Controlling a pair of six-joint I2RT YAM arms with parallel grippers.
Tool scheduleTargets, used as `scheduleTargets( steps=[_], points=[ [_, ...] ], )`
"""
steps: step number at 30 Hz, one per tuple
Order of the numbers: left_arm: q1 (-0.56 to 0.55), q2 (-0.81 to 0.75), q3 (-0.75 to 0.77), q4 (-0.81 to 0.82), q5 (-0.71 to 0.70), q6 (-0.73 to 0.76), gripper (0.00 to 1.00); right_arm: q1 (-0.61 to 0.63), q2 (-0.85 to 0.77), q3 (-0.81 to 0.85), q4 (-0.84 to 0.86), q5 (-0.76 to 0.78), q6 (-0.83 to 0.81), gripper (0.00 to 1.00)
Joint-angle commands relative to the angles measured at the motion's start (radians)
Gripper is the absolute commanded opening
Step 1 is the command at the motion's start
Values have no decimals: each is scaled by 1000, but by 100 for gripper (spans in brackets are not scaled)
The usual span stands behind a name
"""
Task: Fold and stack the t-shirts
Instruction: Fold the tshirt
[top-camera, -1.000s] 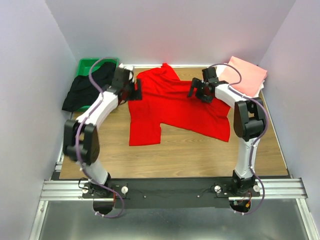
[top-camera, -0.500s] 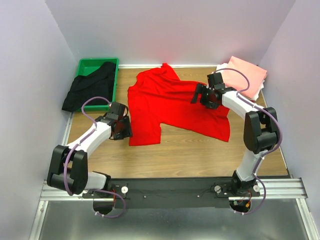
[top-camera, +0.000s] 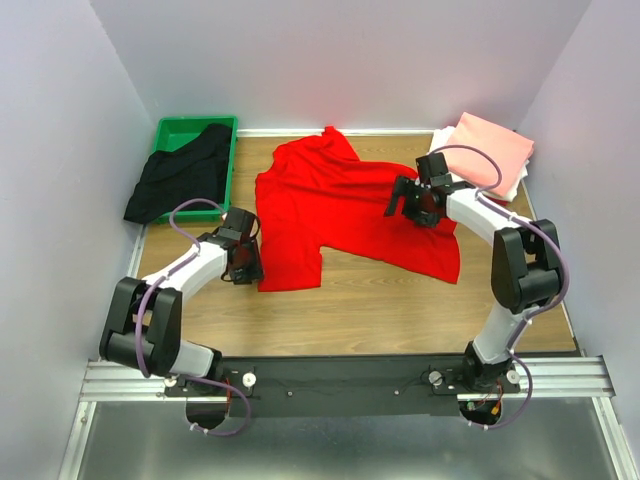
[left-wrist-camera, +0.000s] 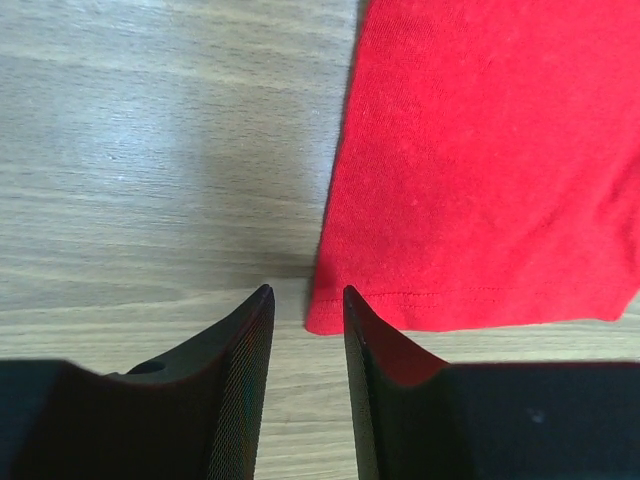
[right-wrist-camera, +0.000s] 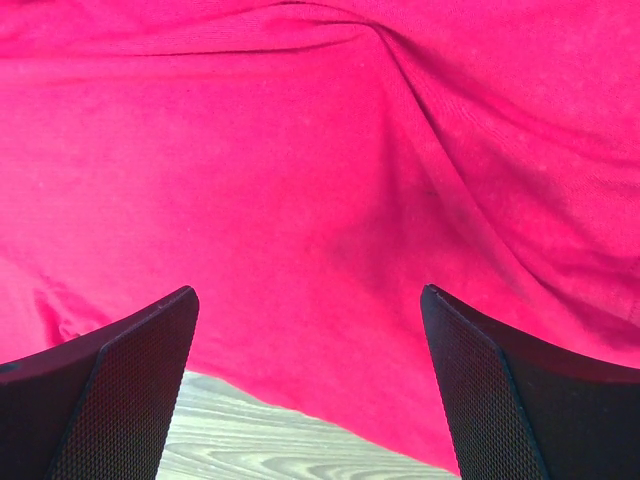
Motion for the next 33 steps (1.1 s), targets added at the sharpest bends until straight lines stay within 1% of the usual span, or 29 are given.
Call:
scheduleTargets(
  steps=[1,7,9,11,12,13,14,15,17,18,20,26,29,33],
  points=[
    [-11,23,-1,-1,14,-7,41,-5,-37,-26,-8,34,10,98],
    [-36,26,-3,-28,2,-16,41,-5,-40,-43,-9,37,9,98],
    [-42,31,-4,-27,0,-18,39,-6,-39,-45,-9,42,9,98],
    [-47,49,-3,-30,-1,-18,35,-6,-44,-48,-9,40,12,98],
    [-48,52,-3,-31,-3,-18,31,-5,-47,-49,-9,44,15,98],
    [-48,60,-3,-30,-4,-18,30,-5,-53,-52,-9,45,15,98],
    [-50,63,-1,-31,-3,-18,26,-5,-63,-58,-9,48,16,98],
    [-51,65,-1,-33,-6,-20,25,-5,-71,-63,-9,53,16,98],
    [-53,72,-1,-36,-6,-20,13,-5,-94,-78,-11,60,15,98],
    [-54,74,-1,-37,-6,-20,12,-5,-103,-83,-11,60,13,98],
    [-54,79,0,-36,-6,-18,1,-6,-122,-98,-14,102,12,98],
    [-56,94,5,-24,3,-6,0,-46,-220,-202,-31,151,30,100],
    [-56,89,8,-21,5,0,0,-138,-267,-281,-58,163,50,100],
    [-56,66,8,-11,17,5,0,-222,-333,-351,-92,189,55,100]
  ],
)
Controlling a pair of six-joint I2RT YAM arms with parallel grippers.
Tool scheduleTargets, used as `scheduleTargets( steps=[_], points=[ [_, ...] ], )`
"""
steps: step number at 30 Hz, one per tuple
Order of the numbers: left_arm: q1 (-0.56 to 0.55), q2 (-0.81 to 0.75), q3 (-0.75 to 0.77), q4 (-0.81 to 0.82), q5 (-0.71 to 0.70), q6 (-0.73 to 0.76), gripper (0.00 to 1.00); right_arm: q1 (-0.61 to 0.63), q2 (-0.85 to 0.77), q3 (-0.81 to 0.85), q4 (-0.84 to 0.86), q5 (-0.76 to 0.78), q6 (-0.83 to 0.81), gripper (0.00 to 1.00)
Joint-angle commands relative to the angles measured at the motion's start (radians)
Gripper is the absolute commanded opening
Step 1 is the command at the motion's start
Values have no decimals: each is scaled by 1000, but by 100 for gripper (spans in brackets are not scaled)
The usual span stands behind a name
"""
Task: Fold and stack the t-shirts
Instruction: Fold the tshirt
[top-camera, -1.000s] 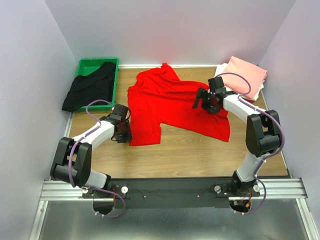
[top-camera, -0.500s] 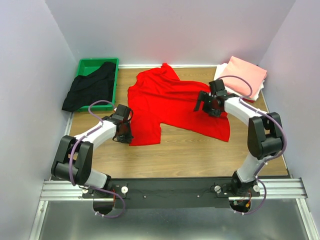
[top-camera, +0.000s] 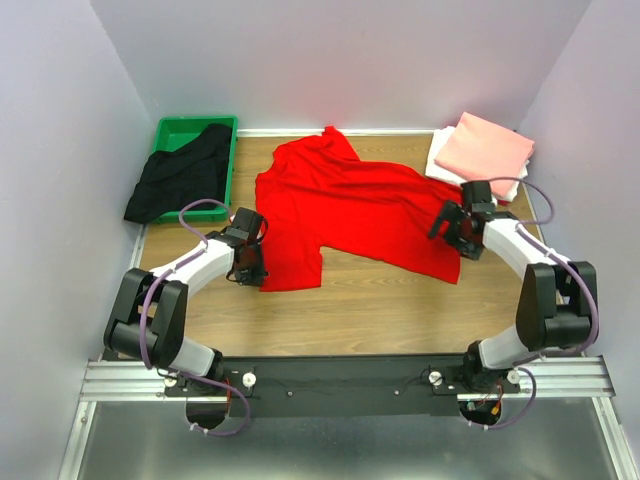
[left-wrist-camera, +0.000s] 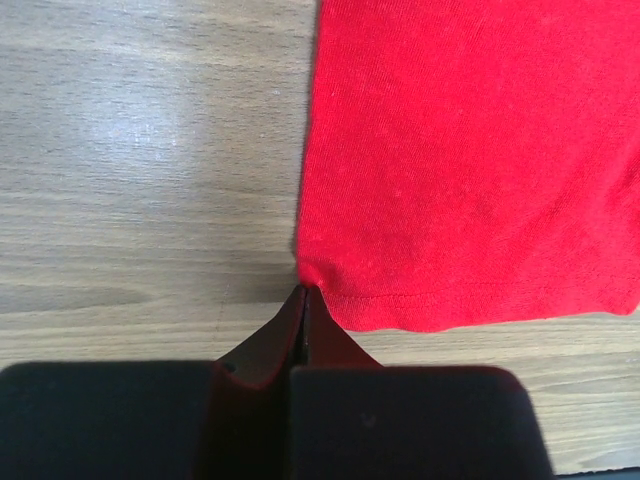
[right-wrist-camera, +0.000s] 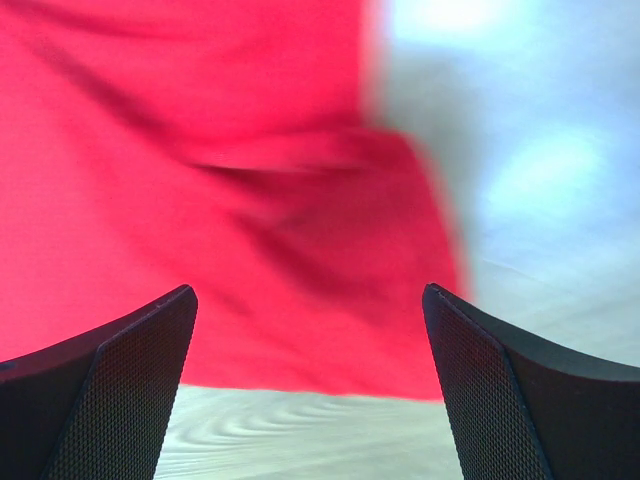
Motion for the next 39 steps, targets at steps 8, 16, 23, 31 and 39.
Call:
scheduleTargets(
  steps=[8,16,23,31,39],
  points=[
    [-5,6,-8,11,28,29,0,-144,-90,-124,-122,58,23,86],
    [-7,1,0,-1,25,39,0,-145,-108,-159,-169,70,56,71],
    [-5,9,11,-9,19,49,0,-145,-119,-199,-183,65,77,60],
    [-5,12,28,-16,10,54,0,-145,-104,-215,-186,58,92,44],
    [-5,6,20,0,2,40,0,-145,-82,-213,-186,56,94,19]
  ],
)
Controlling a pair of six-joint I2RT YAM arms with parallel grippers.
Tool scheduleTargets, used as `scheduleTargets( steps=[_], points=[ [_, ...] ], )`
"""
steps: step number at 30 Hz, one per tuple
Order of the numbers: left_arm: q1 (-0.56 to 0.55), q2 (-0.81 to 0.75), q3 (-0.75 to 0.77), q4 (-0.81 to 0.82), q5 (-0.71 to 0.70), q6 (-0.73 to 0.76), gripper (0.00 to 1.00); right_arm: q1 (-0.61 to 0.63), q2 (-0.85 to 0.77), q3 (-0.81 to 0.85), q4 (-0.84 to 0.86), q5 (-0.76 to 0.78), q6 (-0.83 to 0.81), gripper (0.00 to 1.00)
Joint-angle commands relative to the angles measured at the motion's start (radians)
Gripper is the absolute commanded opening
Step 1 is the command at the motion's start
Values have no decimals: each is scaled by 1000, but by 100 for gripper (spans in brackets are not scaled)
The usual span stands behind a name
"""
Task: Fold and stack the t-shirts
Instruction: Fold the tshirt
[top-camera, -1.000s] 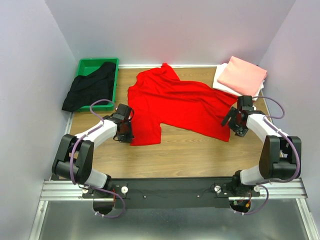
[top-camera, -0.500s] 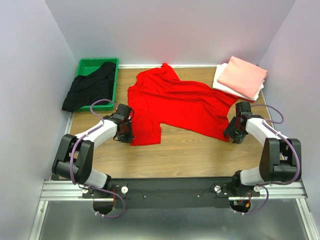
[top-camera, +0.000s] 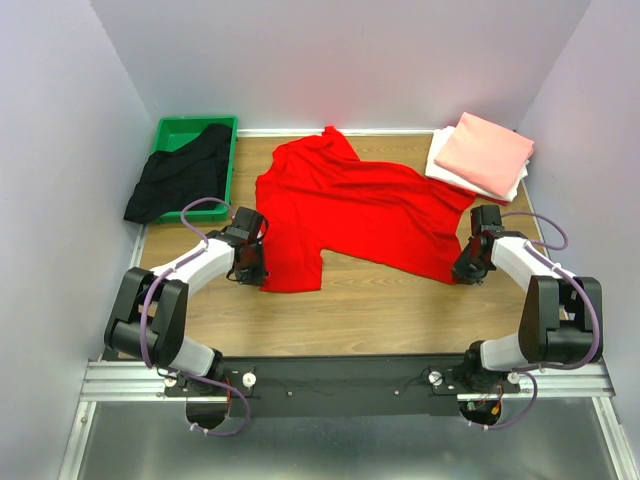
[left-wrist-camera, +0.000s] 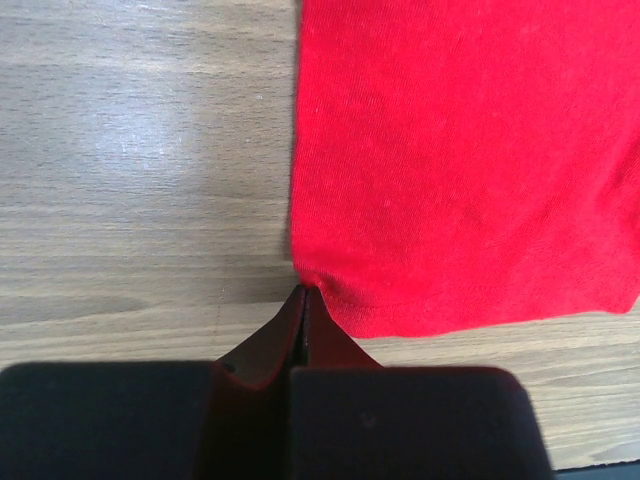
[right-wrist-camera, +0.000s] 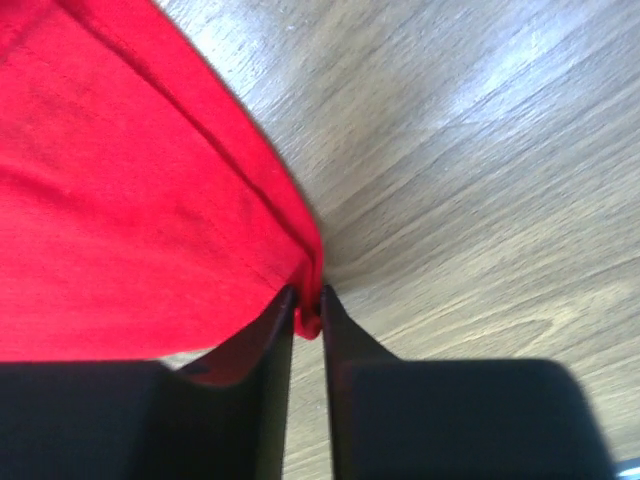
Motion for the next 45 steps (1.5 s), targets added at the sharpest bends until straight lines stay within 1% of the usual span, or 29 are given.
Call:
scheduleTargets(
  steps=[1,2,4,5,6,8,10,20,25,30,35,37,40,44,45],
  points=[
    [-5,-2,12,-2,-12,-6,0,-5,15,-15,-26,16,8,15],
    [-5,-20,17,-4,-18,-12,0,-5,10,-12,-29,4,10,8],
    [-3,-56,28,-22,-23,-34,0,-5,3,-10,-42,-30,15,0],
    [-2,-69,28,-28,-53,-41,0,-5,0,-9,-48,-30,16,1],
    [0,-83,35,-36,-69,-47,0,-5,-2,-4,-66,-63,13,0],
    [9,-124,49,-60,-78,-64,0,-5,-3,3,-92,-126,22,0],
    [15,-151,55,-86,-78,-72,0,-4,-6,14,-144,-148,24,1],
    [33,-352,46,-231,-78,-115,0,1,-111,42,-359,-145,2,0],
    [41,-435,49,-327,-98,-132,0,48,-166,14,-427,-151,37,0],
    [41,-536,28,-413,-84,-161,0,163,-218,-32,-486,-165,100,1],
    [41,-628,52,-473,-100,-189,0,185,-273,-29,-531,-165,123,1],
    [41,-633,64,-458,-95,-193,0,185,-283,-32,-533,-166,125,0],
    [41,-588,92,-391,-81,-186,0,186,-283,-20,-519,-156,136,0],
    [41,-476,155,-291,-71,-158,0,186,-249,34,-490,-110,148,1],
    [43,-456,179,-254,-71,-152,0,185,-228,55,-476,-75,148,0]
  ],
)
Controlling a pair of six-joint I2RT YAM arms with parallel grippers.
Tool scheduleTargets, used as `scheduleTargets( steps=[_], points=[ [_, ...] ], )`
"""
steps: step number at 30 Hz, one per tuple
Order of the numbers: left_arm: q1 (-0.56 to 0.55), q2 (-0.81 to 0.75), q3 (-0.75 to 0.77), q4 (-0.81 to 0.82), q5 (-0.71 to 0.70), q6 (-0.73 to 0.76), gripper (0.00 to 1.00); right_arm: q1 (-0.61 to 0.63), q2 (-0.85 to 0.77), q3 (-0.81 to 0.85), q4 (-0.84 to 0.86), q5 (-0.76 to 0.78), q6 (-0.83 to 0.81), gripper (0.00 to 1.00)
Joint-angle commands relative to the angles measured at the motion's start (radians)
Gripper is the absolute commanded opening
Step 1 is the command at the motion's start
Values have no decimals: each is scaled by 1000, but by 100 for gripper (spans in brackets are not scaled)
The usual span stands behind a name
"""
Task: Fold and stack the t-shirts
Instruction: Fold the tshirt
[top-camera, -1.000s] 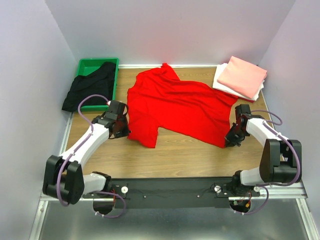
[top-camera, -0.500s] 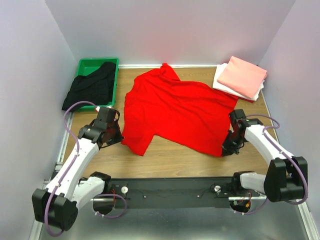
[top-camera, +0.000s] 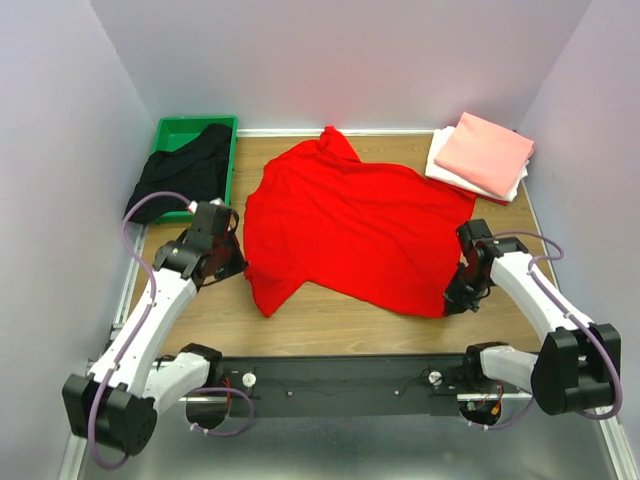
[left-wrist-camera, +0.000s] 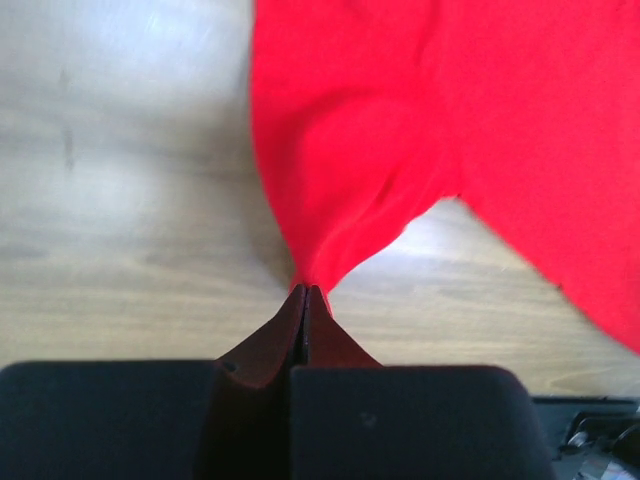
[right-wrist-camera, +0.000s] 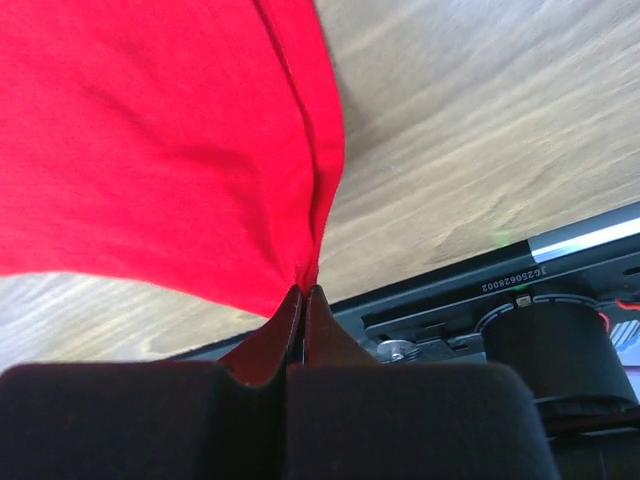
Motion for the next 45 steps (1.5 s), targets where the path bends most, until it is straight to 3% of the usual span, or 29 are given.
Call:
scheduleTargets(
  steps=[1,13,21,32,45],
  points=[
    [7,80,82,139,-2,25,0,6,44,74,28,88,30,0],
    [34,367,240,377,78,128,0,-37,160,142,184,169,30,0],
    [53,535,395,449,105,171,0,-96,297,249,264,148,-24,0],
    [60,765,639,463,151,231,0,-155,415,349,290,134,-90,0],
    [79,844,788,437,142,248,0,-184,469,404,313,131,-111,0]
  ],
)
